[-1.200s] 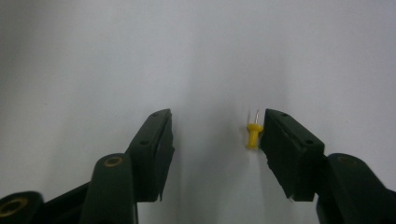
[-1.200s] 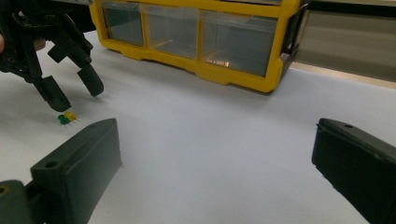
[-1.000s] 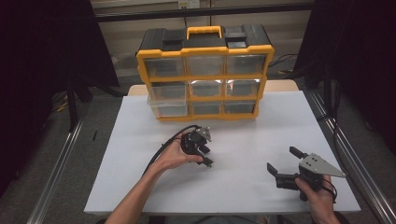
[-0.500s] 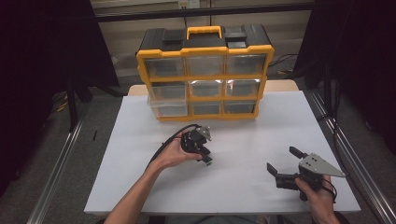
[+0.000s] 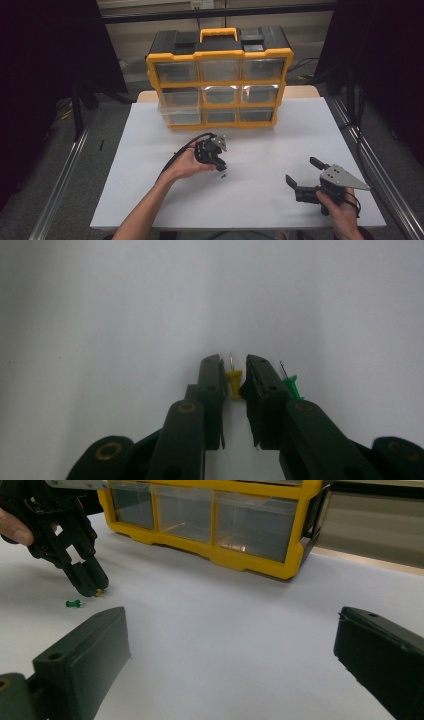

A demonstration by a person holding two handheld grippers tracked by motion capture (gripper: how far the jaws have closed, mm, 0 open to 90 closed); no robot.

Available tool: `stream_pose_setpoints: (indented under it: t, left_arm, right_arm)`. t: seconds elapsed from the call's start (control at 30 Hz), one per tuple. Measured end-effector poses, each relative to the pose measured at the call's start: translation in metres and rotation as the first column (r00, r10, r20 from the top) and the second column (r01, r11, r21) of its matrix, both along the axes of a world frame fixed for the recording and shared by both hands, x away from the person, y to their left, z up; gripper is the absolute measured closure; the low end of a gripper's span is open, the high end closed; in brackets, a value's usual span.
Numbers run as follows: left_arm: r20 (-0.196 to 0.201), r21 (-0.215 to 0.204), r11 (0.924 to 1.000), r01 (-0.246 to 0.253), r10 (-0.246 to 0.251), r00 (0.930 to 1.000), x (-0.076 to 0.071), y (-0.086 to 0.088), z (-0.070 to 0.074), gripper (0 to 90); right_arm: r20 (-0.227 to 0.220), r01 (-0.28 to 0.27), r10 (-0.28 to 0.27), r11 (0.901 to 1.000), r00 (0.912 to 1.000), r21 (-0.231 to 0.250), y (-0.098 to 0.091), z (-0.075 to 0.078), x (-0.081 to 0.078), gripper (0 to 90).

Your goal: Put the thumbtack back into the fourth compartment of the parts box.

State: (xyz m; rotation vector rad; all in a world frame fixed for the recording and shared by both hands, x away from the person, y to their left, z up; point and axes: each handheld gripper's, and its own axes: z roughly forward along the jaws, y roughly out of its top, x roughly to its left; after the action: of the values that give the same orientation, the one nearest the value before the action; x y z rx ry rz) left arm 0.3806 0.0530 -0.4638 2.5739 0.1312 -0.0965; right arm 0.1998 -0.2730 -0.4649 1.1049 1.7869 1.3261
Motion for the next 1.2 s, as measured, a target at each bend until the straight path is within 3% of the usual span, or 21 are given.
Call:
stream_pose_setpoints:
  t: [0.07,0.1,0.23,0.3,0.33,0.4,0.43,0.63,0.73,0.77,0.8,0.83,0.93,0.97,1.2]
  left_arm:
    - [0.018,0.006,1.0000,0.005,-0.005,0.9998,0.001,0.000,0.000,79.6]
    - [0.005,0.000,1.0000,0.006,-0.006,1.0000,0.001,0.001,0.000,80.2]
    - [0.017,-0.002,1.0000,-0.002,0.002,0.9999,0.001,0.001,0.000,82.4]
    - [-0.022,0.004,1.0000,0.004,-0.004,0.9997,0.002,0.003,0.001,83.9]
    - [-0.003,-0.019,0.9998,-0.007,0.006,1.0000,0.001,0.004,-0.001,84.6]
    - [-0.011,-0.022,0.9998,0.003,-0.003,0.9999,0.002,0.007,0.000,85.3]
    - [-0.002,-0.052,0.9983,-0.028,0.028,0.9996,0.000,0.007,-0.003,85.4]
    - [-0.001,-0.059,0.9976,-0.035,0.035,0.9994,-0.001,0.009,-0.003,85.6]
    - [-0.014,-0.080,0.9961,-0.038,0.037,0.9992,-0.002,0.012,0.000,85.7]
    - [-0.010,-0.108,0.9927,-0.054,0.053,0.9985,-0.003,0.013,0.000,85.7]
    - [-0.027,-0.090,0.9954,-0.033,0.031,0.9992,-0.001,0.014,0.003,85.7]
    - [0.001,-0.110,0.9924,-0.055,0.056,0.9984,-0.003,0.014,0.003,85.7]
    - [0.001,-0.144,0.9875,-0.063,0.064,0.9979,-0.005,0.017,0.010,85.7]
    - [-0.014,-0.132,0.9903,-0.044,0.043,0.9990,-0.003,0.018,0.014,85.7]
    - [-0.014,-0.187,0.9805,-0.059,0.058,0.9982,-0.005,0.023,0.021,85.7]
  right_arm:
    - [-0.001,0.000,0.000,1.0000,1.0000,0.001,0.000,0.000,0.000,1.3]
    - [-0.002,0.001,-0.001,1.0000,1.0000,0.001,0.000,0.000,0.000,1.3]
    - [0.001,0.000,0.000,1.0000,1.0000,0.003,0.000,0.000,-0.001,1.3]
    - [0.000,0.003,-0.003,1.0000,1.0000,0.002,0.000,0.000,-0.001,1.3]
    - [0.001,0.002,-0.002,1.0000,1.0000,0.002,0.000,0.000,-0.001,1.3]
    - [0.001,0.001,-0.001,1.0000,1.0000,0.003,0.000,0.000,-0.001,1.3]
    - [0.000,0.003,-0.003,1.0000,1.0000,0.001,0.000,0.000,-0.001,1.3]
    - [0.002,0.002,-0.002,1.0000,1.0000,-0.002,-0.001,0.000,0.000,1.3]
    - [0.000,0.005,-0.005,1.0000,1.0000,0.001,-0.001,0.000,0.000,1.3]
    - [0.000,0.006,-0.006,1.0000,1.0000,0.001,-0.001,0.000,0.000,1.3]
    - [0.001,0.005,-0.005,1.0000,1.0000,0.001,-0.001,0.000,0.000,1.3]
    - [0.001,0.005,-0.005,1.0000,1.0000,0.001,-0.001,0.000,0.000,1.3]
    - [0.001,0.004,-0.004,1.0000,1.0000,0.001,-0.001,0.000,0.000,1.3]
    - [0.000,0.006,-0.006,1.0000,1.0000,0.001,-0.001,0.000,0.000,1.3]
    - [-0.001,0.000,0.000,1.0000,1.0000,0.003,-0.001,0.000,-0.001,1.3]
